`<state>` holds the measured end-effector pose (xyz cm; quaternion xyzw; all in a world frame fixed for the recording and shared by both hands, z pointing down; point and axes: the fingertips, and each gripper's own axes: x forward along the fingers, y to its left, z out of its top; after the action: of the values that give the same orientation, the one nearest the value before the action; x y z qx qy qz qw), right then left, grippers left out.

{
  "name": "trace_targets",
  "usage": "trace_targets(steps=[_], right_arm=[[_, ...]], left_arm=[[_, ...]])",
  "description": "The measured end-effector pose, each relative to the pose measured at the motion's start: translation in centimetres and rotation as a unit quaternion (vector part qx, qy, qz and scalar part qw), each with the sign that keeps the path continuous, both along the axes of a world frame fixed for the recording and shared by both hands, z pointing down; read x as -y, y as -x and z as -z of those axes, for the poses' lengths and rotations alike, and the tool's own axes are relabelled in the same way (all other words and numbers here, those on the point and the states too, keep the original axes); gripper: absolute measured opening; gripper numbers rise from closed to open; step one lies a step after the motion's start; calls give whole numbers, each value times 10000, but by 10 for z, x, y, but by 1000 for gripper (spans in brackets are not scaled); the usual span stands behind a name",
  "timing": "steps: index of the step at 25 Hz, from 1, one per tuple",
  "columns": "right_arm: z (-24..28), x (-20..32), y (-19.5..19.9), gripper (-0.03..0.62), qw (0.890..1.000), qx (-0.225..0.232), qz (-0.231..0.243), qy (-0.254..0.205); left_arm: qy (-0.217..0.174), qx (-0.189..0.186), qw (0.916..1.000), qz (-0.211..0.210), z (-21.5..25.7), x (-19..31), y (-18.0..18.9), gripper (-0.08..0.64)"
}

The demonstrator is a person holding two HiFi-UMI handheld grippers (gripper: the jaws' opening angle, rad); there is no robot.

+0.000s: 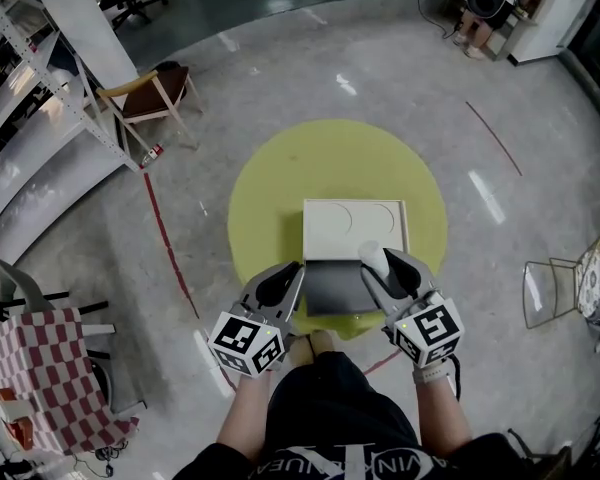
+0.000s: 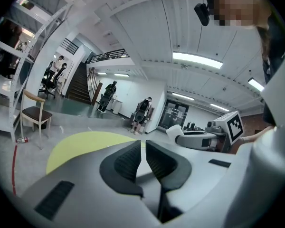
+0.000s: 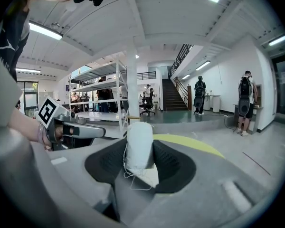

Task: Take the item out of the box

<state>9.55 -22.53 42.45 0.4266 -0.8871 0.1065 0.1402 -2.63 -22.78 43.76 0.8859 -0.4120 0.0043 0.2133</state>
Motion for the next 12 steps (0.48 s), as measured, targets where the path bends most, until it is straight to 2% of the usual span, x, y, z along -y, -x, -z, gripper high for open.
trace_targets(steps=[12], right_arm=[[30, 7, -10, 172, 9992, 189, -144, -329]], left_arm=[[-142, 26, 9999, 59, 25, 9, 1, 32]])
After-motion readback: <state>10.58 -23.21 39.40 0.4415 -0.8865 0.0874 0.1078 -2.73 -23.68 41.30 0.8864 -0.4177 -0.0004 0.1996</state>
